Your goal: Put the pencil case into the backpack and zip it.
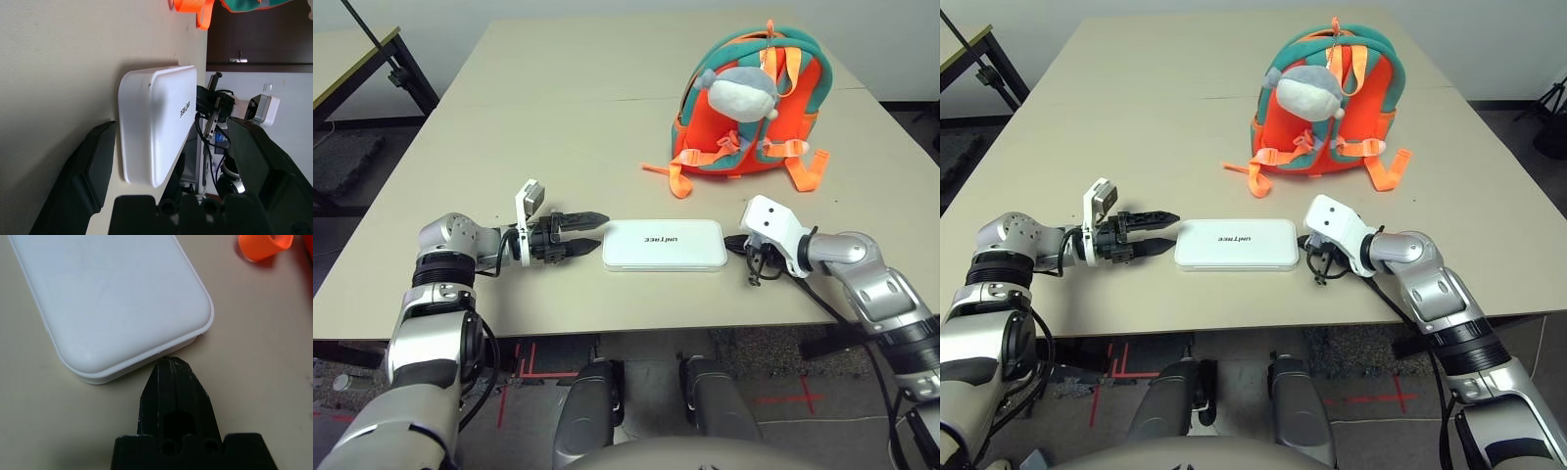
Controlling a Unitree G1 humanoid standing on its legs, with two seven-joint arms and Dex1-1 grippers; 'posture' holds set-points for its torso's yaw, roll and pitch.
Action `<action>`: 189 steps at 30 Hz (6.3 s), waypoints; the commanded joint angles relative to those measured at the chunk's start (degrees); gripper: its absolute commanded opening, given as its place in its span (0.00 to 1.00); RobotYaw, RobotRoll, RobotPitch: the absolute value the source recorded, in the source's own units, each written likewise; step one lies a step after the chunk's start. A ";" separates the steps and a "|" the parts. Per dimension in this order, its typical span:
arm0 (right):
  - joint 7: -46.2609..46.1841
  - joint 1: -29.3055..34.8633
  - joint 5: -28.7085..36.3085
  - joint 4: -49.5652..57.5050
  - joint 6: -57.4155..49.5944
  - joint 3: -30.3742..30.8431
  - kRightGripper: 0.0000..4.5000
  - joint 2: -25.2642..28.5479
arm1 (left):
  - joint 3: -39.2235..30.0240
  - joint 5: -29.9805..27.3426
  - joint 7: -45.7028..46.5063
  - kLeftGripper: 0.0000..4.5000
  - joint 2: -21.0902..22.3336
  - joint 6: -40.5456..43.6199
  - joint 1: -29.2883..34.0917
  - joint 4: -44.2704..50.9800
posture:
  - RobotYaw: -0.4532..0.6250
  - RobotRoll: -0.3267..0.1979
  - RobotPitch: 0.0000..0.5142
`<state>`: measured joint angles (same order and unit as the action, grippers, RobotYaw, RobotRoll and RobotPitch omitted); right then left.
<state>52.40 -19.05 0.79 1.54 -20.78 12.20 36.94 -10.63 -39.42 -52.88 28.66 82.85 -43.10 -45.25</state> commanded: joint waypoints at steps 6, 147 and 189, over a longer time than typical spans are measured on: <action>1.07 -1.05 0.56 3.79 -2.45 3.78 0.01 -3.82 | 2.20 2.45 0.17 1.00 -1.88 -0.35 0.69 -0.87 | 0.27 0.62 0.26; -29.54 -26.23 16.46 -31.07 -0.41 -24.98 1.00 -15.29 | -16.10 -3.31 13.38 0.27 1.83 -34.30 -11.84 15.28 | 0.31 0.62 0.26; -26.23 -25.66 18.31 -21.67 -5.16 -24.93 0.05 -13.41 | -14.78 -3.14 13.56 0.27 0.22 -33.84 -11.80 16.14 | 0.32 0.62 0.26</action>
<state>25.73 -45.42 18.15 -23.54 -24.48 -11.92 22.27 -25.59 -41.82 -39.15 28.89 48.92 -53.74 -30.18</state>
